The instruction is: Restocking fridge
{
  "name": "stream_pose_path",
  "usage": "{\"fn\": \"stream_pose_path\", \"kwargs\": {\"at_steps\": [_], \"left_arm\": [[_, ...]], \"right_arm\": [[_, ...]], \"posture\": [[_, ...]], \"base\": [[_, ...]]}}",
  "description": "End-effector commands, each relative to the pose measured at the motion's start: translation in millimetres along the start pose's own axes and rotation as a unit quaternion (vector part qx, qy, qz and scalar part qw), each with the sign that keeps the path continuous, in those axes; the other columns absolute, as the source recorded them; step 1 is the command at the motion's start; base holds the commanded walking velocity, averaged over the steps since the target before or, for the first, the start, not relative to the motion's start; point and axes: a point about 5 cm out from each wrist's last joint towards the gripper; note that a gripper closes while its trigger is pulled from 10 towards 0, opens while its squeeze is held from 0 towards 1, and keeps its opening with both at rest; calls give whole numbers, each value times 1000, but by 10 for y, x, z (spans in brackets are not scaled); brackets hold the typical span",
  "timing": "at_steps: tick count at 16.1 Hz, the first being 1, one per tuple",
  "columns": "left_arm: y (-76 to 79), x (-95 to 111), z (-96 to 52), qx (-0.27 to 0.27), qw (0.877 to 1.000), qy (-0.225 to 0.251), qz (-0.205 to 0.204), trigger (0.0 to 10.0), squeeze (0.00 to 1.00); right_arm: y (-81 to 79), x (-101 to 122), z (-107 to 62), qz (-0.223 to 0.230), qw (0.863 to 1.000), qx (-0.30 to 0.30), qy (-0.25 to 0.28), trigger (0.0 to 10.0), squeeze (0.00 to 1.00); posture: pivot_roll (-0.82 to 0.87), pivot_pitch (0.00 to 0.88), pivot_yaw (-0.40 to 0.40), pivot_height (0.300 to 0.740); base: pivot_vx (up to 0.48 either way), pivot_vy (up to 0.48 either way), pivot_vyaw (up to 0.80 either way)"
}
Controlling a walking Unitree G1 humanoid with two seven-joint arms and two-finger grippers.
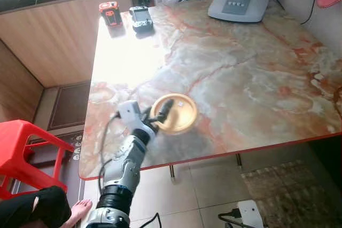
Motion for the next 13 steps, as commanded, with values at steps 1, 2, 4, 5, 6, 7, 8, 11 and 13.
{"fn": "stream_pose_path", "kwargs": {"at_steps": [1, 2, 4, 5, 6, 7, 8, 11, 13], "left_arm": [[-17, -71, -35, -6, 1000, -20, -1, 10000, 0], [-4, -92, -32, -9, 1000, -24, -5, 10000, 0], [41, -160, -13, -24, 999, -43, -15, 10000, 0], [58, -179, -6, -29, 998, -49, -16, 10000, 0], [69, -202, -2, -33, 998, -56, -6, 10000, 0], [76, -220, -1, -36, 997, -63, 3, 10000, 0], [84, -234, 1, -39, 997, -66, 15, 1882, 0], [88, -267, 2, -40, 995, -78, 43, 0, 0], [94, -266, 7, -42, 995, -79, 53, 0, 0]], "right_arm": [[-58, -57, -5, 0, 1000, 7, -10, 10000, 0], [-59, -59, -5, 0, 1000, 8, -10, 10000, 0], [-62, -62, -5, 2, 1000, 7, -10, 10000, 0], [-63, -62, -6, 2, 1000, 7, -10, 10000, 0], [-63, -62, -5, 2, 1000, 7, -10, 10000, 0], [-62, -62, -5, 2, 1000, 7, -10, 10000, 0], [-61, -61, -5, 0, 1000, 8, -11, 10000, 0], [-55, -62, -6, -1, 1000, 8, -11, 10000, 0], [-53, -61, -6, -2, 1000, 8, -11, 10000, 0]], "posture": [[-81, 101, 110, 740], [-83, 99, 110, 740], [-84, 101, 111, 740], [-85, 103, 111, 740], [-84, 106, 110, 740], [-83, 108, 109, 740], [-83, 110, 108, 740], [-83, 112, 106, 740], [-84, 114, 106, 740]], "base": [[0, 0, 0], [0, 0, 0], [0, 0, 0], [0, 0, 0], [0, 0, 0], [0, 0, 0], [0, 0, 0], [0, 0, 0], [0, 0, 0]]}}
Point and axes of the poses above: a point about 5 cm out from each wrist's last joint towards the gripper, its own z axis pointing out of the wrist towards the gripper, its own x axis along the axis of the wrist's last joint, y = z × x, and after that the axes turned 8 degrees about -z, right-handed
